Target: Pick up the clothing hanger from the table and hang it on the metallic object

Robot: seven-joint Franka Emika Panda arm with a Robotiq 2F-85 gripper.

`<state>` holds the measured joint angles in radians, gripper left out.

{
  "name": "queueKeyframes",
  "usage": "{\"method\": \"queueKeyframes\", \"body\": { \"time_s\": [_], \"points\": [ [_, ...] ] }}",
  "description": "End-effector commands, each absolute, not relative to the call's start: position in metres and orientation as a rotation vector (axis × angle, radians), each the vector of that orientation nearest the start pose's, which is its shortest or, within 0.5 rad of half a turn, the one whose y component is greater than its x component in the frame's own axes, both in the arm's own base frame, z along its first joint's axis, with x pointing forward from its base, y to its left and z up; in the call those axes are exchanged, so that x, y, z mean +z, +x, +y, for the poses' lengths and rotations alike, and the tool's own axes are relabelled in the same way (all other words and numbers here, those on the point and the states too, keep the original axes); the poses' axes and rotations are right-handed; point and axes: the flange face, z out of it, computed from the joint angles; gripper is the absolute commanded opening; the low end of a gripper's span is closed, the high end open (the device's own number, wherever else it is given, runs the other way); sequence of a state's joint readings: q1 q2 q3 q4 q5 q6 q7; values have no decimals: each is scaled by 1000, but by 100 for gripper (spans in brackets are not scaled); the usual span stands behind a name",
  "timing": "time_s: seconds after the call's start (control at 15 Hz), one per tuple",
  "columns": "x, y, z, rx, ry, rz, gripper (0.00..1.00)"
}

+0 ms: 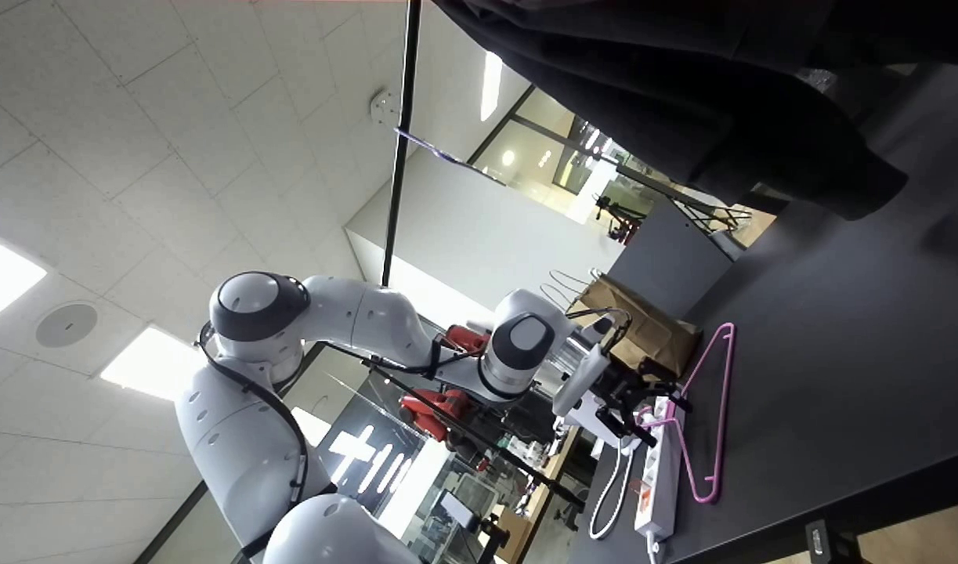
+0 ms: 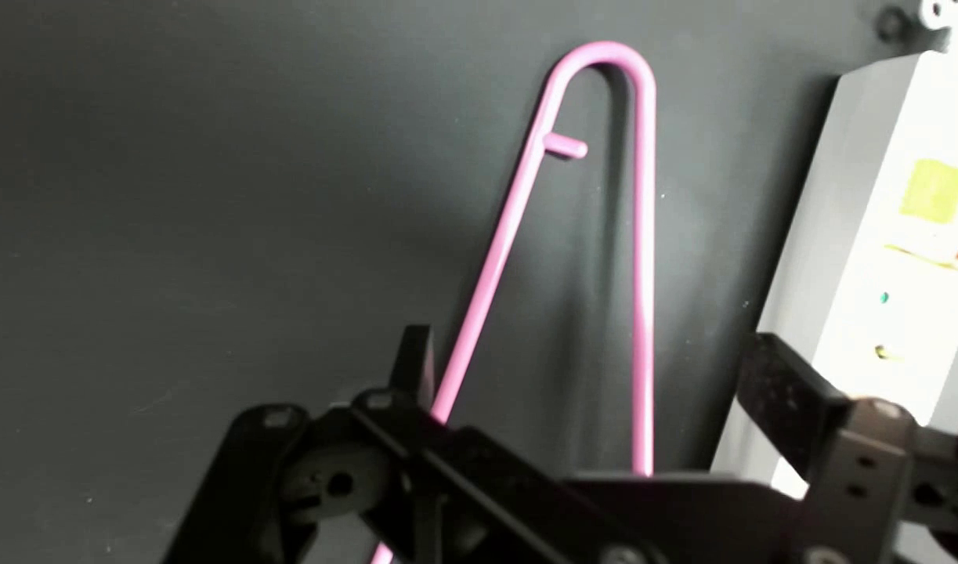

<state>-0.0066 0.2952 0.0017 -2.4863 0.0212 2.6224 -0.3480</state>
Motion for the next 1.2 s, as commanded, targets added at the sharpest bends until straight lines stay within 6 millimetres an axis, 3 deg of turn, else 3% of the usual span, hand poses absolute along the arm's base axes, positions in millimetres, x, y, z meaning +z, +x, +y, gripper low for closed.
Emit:
{"method": "queueKeyframes", "body": {
  "time_s": [0.0,0.33,0.67,1.13],
  "points": [
    [162,454,-3,240,-3054,-498,100],
    [164,455,-5,231,-3056,-494,100],
    [159,454,12,21,-3088,-526,100],
    [137,450,24,-21,-3093,-567,100]
  ]
}}
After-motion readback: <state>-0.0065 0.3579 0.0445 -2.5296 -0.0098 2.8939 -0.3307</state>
